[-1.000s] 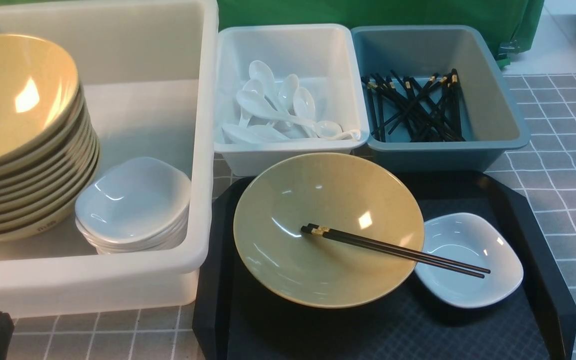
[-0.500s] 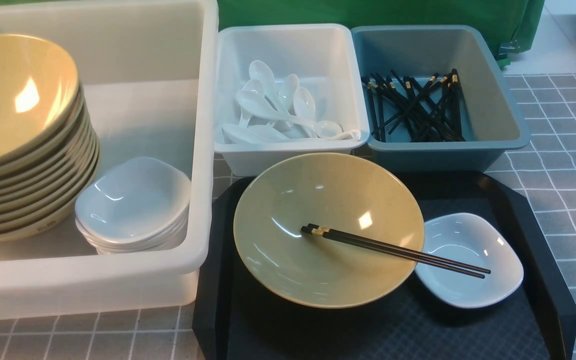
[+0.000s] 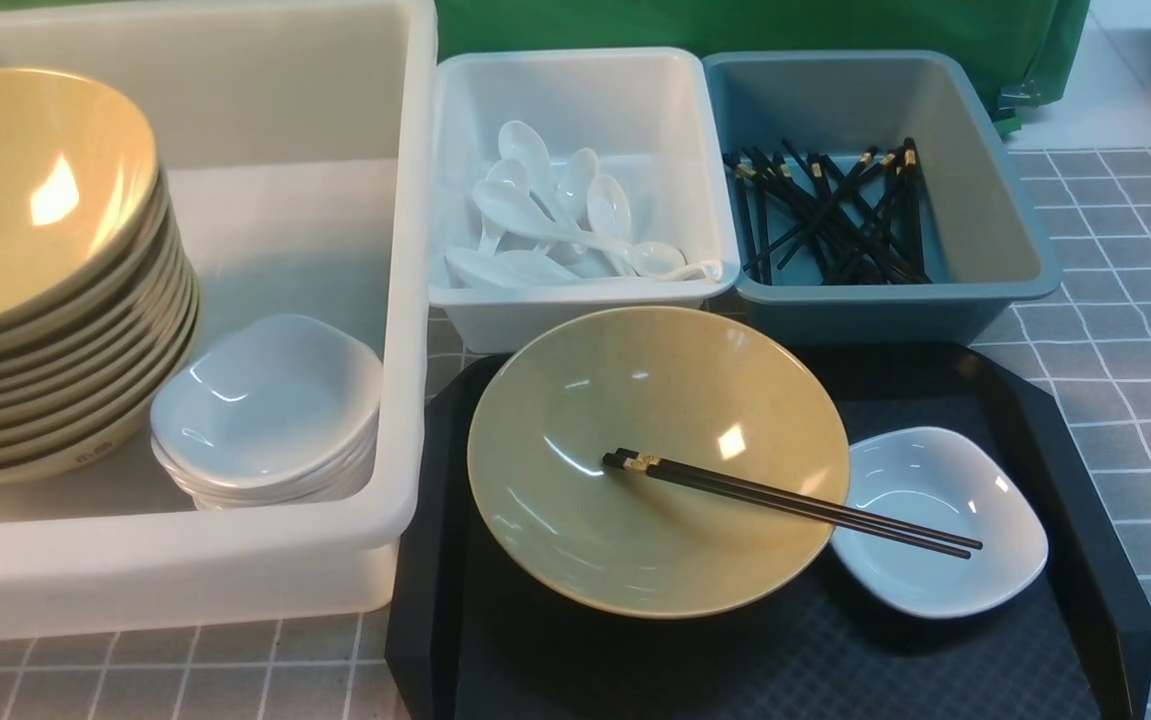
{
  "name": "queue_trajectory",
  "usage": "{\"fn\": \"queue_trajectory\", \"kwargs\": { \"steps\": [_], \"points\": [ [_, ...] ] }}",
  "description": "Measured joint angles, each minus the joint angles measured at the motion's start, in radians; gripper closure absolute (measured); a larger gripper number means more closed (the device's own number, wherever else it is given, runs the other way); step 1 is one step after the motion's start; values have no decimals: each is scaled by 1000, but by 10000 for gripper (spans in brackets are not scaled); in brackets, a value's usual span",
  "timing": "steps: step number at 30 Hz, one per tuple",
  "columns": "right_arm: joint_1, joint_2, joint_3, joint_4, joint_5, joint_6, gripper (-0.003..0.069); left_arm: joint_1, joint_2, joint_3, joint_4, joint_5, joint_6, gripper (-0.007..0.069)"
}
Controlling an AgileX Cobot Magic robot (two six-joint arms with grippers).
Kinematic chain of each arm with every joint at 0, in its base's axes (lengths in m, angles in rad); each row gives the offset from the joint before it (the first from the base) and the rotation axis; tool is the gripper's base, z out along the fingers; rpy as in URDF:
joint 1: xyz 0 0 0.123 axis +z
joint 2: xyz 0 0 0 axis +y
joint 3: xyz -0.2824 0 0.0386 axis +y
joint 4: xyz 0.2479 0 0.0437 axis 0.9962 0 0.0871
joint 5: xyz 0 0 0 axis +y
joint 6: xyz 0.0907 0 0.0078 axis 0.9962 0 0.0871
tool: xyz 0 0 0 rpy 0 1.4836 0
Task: On grey table put chopsticks spoon bowls plates into blue grey white boxes.
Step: 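Grasp the chopsticks with the right gripper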
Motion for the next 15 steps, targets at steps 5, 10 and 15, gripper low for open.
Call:
{"fn": "queue_trajectory", "kwargs": {
  "steps": [5,10,15],
  "points": [
    [0,52,-43,6,26,24,426,0,-2,-52,3,-66,-180,633],
    [0,179,-236,1,30,-220,501,0,75,-365,121,446,-221,633],
    [0,386,-432,-50,179,-346,605,0,296,-648,341,954,-241,633]
  ]
}}
